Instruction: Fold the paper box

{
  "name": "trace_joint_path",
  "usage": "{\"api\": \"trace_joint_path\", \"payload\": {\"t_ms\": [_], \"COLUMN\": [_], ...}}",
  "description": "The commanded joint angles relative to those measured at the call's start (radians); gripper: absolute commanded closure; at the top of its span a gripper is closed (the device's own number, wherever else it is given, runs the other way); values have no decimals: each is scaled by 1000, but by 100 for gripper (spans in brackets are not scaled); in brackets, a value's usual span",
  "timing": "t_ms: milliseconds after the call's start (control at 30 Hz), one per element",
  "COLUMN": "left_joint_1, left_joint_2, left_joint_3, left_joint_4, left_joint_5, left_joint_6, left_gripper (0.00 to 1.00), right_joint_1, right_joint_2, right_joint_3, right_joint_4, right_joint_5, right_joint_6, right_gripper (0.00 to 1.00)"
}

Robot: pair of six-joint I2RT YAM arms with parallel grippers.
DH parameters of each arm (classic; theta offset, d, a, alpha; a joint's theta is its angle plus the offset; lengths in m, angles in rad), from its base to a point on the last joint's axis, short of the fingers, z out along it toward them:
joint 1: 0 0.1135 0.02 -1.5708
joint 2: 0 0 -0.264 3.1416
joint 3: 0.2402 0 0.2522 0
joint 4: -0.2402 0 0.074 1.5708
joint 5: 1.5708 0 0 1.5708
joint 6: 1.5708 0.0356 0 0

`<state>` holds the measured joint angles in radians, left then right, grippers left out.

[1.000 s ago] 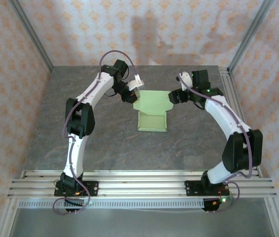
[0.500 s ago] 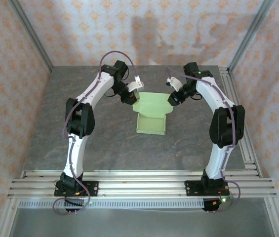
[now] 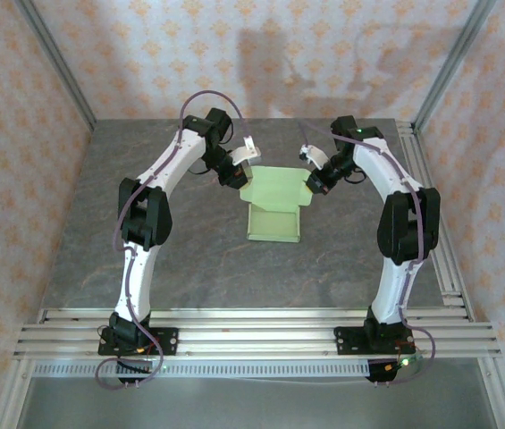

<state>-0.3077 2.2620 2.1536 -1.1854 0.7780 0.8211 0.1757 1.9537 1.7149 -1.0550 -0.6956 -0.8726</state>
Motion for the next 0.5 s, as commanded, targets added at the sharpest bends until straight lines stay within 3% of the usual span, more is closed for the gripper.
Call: {"api": "trace_joint_path", "payload": {"t_ms": [0,367,467], "left_joint_1": [-5,-42,-63], "left_joint_2": [-19,-145,-163], "left_joint_3": [26,-129,-135], "left_joint_4": [3,298,343], "left_joint_5": [5,-111,-206], "left_joint_6": [-62,-418,-506], "left_gripper": [100,100,100], "right_joint_1": [3,71,91], "right_joint_2": [-24,-235,-286], "right_joint_3": [5,-248,-309], "right_joint_4": [10,461,550], "right_joint_5": [27,270,338], "right_joint_6": [37,456,534], "right_gripper": [100,100,100]}}
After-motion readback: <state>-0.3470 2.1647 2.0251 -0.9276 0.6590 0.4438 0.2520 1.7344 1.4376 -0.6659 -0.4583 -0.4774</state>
